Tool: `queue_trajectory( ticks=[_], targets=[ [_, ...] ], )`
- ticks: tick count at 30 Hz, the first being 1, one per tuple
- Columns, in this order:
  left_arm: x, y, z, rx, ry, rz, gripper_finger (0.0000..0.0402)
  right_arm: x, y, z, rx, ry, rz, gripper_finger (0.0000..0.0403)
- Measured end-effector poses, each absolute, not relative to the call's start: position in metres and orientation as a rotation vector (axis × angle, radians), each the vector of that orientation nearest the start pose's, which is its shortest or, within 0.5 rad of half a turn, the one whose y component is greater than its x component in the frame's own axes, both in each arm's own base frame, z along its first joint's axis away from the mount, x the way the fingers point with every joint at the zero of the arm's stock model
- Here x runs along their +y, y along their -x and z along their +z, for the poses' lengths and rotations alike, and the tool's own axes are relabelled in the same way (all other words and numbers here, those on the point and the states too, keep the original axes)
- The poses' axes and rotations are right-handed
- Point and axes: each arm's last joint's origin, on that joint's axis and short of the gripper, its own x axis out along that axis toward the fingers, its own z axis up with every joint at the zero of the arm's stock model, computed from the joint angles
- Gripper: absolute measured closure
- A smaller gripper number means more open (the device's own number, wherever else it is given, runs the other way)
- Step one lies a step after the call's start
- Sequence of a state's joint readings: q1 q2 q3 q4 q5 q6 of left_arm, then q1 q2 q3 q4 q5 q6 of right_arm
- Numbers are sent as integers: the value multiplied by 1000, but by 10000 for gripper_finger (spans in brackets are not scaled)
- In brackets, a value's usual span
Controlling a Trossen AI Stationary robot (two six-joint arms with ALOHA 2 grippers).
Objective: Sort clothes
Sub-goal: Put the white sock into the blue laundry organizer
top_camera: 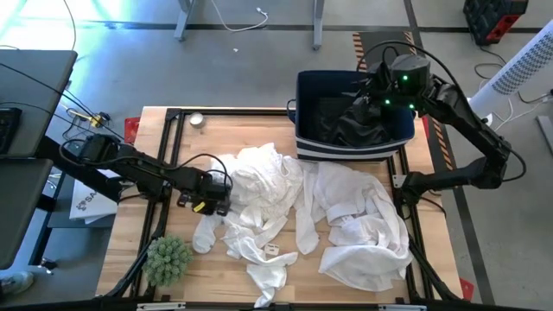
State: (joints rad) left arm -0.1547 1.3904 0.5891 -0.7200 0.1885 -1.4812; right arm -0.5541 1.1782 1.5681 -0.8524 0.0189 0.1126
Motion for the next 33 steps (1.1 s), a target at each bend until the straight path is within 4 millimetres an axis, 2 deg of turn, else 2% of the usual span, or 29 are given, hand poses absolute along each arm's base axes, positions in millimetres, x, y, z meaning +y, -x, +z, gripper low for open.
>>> queue_trajectory(
  ticks=[4,7,10,14,18,21,26,33],
  targets=[
    [-33,-186,148,1423,1078,931,395,-110,-178,453,413,-260,-573,179],
    [-32,-192,179,1388,1007,922,399,-106,-181,453,414,-245,-523,179],
    [-30,-194,220,1335,901,908,400,-101,-187,455,401,-214,-410,179],
    [-27,-198,285,1172,801,792,400,-95,-203,457,345,-203,-236,179],
    [-24,-202,349,899,689,653,401,-91,-227,457,294,-191,-83,179],
    [-22,-206,382,670,607,585,401,-88,-248,454,250,-177,25,179],
    [-16,-219,413,363,573,531,401,-81,-285,446,190,-149,150,179],
    [-7,-248,433,110,519,482,401,-70,-323,431,160,-132,219,179]
  ],
)
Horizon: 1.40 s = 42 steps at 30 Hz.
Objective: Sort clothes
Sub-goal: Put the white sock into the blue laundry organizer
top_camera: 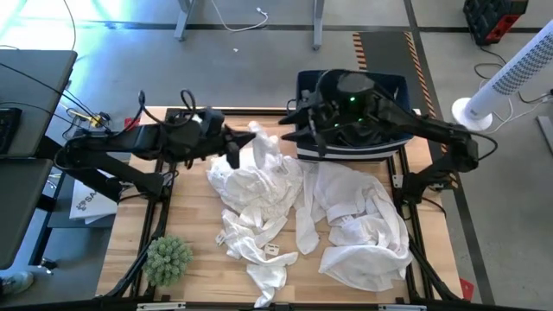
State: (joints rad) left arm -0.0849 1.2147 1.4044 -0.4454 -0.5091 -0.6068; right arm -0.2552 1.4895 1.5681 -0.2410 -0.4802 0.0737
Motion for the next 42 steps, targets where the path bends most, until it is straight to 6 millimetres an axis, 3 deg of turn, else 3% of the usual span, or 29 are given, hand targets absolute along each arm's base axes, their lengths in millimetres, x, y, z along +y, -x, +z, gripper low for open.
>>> queue_trajectory(
  ticks=[5,11,15,19,23,28,31,36,42],
  targets=[
    [-1,-270,435,20,501,426,401,-67,-341,416,190,-139,224,179],
    [5,-286,433,-18,507,366,401,-67,-349,409,213,-210,198,195],
    [6,-289,431,-9,509,345,401,-70,-349,409,213,-240,105,265],
    [6,-289,432,-11,495,345,384,-74,-347,409,212,-278,79,370],
    [6,-280,436,-4,476,344,332,-82,-329,421,217,-271,-46,389],
    [7,-265,434,75,493,400,268,-98,-278,455,266,-172,-280,398],
    [7,-258,431,117,511,418,248,-112,-252,463,330,-147,-400,396],
    [7,-253,432,131,525,424,243,-137,-222,452,502,-152,-569,399],
    [7,-252,432,134,534,416,243,-172,-226,407,658,-218,-585,399]
  ],
)
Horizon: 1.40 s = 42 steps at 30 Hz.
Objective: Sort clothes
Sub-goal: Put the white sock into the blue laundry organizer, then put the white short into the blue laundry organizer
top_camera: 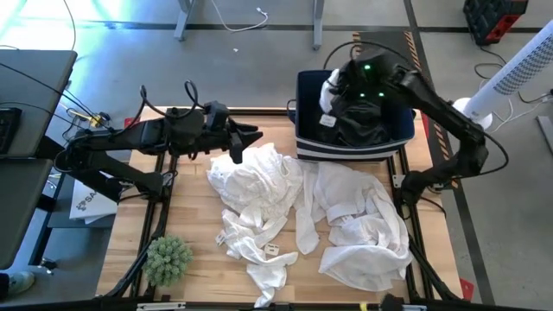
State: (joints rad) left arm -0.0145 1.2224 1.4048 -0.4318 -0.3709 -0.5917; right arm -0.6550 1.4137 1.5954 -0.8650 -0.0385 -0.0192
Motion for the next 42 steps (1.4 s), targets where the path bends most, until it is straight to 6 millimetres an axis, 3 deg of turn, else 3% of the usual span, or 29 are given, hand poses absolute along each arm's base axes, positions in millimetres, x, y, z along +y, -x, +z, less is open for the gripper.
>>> queue_trajectory(
  ticks=[7,11,14,19,28,35,39,42],
  targets=[
    [6,-250,426,186,563,433,243,-206,-247,348,703,-293,-556,388],
    [6,-249,423,214,574,445,243,-217,-255,325,759,-355,-512,323],
    [6,-249,423,219,573,447,243,-219,-256,322,773,-361,-509,258],
    [6,-247,418,264,574,465,243,-213,-247,355,758,-393,-532,178],
    [5,-238,386,559,680,617,243,-171,-219,425,570,-278,-498,165],
    [-9,-233,344,1025,870,764,243,-148,-207,441,530,-257,-462,165],
    [-28,-245,316,1287,919,666,243,-144,-209,437,564,-279,-452,165],
    [-45,-256,283,1388,934,576,243,-142,-211,433,577,-297,-444,165]
  ],
)
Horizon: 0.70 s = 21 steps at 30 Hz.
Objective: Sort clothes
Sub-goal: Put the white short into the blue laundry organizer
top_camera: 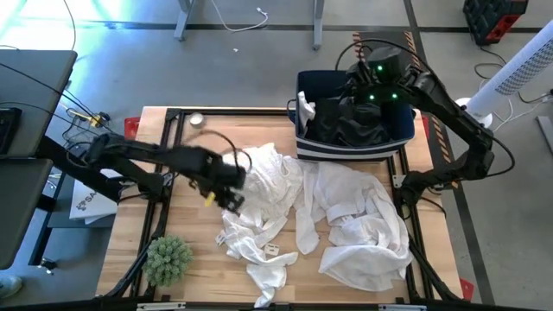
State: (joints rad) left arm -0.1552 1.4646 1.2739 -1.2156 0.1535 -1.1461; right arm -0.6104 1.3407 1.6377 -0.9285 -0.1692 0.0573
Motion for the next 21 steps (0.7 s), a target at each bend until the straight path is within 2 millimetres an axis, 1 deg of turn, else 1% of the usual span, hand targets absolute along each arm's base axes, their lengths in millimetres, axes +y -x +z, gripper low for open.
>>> queue_trajectory(
  ticks=[3,7,11,13,15,17,18,19,21],
  targets=[
    [-54,-262,246,1444,965,554,243,-139,-214,428,596,-314,-434,165],
    [-59,-266,202,1452,1005,603,243,-136,-217,423,618,-315,-415,165],
    [-60,-269,167,1460,991,649,244,-132,-219,420,633,-318,-400,165],
    [-60,-271,154,1490,953,643,257,-131,-220,420,633,-316,-394,165],
    [-60,-271,145,1534,906,614,286,-129,-221,420,634,-314,-388,165],
    [-60,-271,143,1565,867,565,331,-128,-222,420,635,-312,-382,165],
    [-59,-270,144,1573,851,547,359,-127,-222,420,635,-311,-379,165],
    [-58,-268,147,1580,842,540,379,-126,-223,420,635,-310,-376,165],
    [-55,-261,158,1584,835,557,388,-125,-224,420,630,-313,-371,165]
  ],
)
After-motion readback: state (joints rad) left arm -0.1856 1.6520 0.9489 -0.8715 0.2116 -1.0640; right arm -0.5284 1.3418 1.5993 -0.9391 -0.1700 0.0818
